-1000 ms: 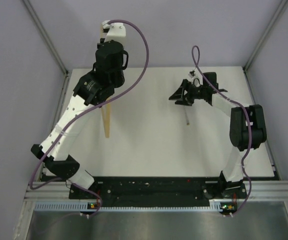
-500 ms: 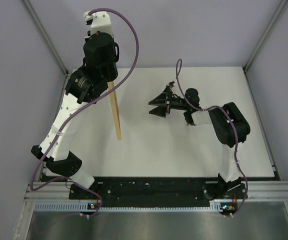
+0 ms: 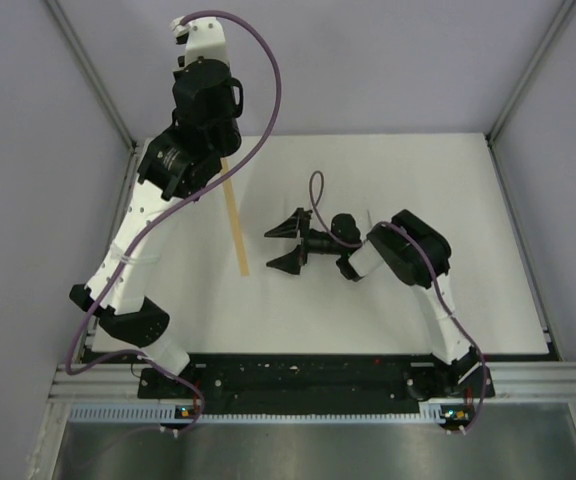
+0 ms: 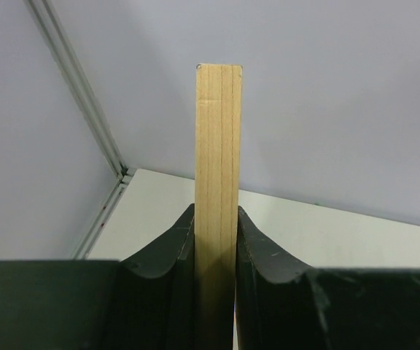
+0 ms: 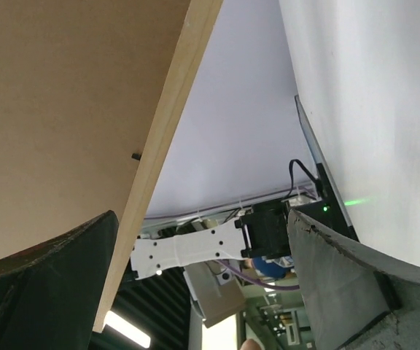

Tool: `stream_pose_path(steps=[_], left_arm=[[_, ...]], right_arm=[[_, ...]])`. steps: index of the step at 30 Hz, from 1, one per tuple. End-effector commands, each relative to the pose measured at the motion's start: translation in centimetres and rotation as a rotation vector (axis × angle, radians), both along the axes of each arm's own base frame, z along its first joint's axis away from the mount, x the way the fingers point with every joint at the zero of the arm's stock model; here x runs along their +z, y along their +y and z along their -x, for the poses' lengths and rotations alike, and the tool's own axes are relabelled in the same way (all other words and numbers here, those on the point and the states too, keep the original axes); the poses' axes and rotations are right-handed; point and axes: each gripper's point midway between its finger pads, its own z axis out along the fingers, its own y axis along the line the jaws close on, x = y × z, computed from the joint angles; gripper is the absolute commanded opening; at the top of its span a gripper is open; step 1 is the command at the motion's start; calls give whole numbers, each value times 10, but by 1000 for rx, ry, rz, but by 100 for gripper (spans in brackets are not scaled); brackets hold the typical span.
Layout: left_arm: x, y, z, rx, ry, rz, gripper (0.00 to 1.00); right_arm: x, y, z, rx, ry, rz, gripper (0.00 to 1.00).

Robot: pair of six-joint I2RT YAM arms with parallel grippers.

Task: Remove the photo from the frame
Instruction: Turn over the photo frame at the center of the board.

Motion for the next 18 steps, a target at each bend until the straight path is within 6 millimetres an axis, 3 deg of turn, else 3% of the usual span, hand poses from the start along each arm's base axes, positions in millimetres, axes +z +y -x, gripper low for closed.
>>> stream_pose_path(steps=[1,3,10,18], left_arm=[[63,16,18,10,-200,144,0],[65,15,20,3,-203,145,0],[62,12,20,-16,-191,135,0],[66,11,25,-25,-204,145,0]], right_arm=[[60,10,23,16,-186,-248,99],[51,17,29,25,-115,-249,99],[50,33,42,16,23,-295,99],[69,54,23,-14,48,-384,99]])
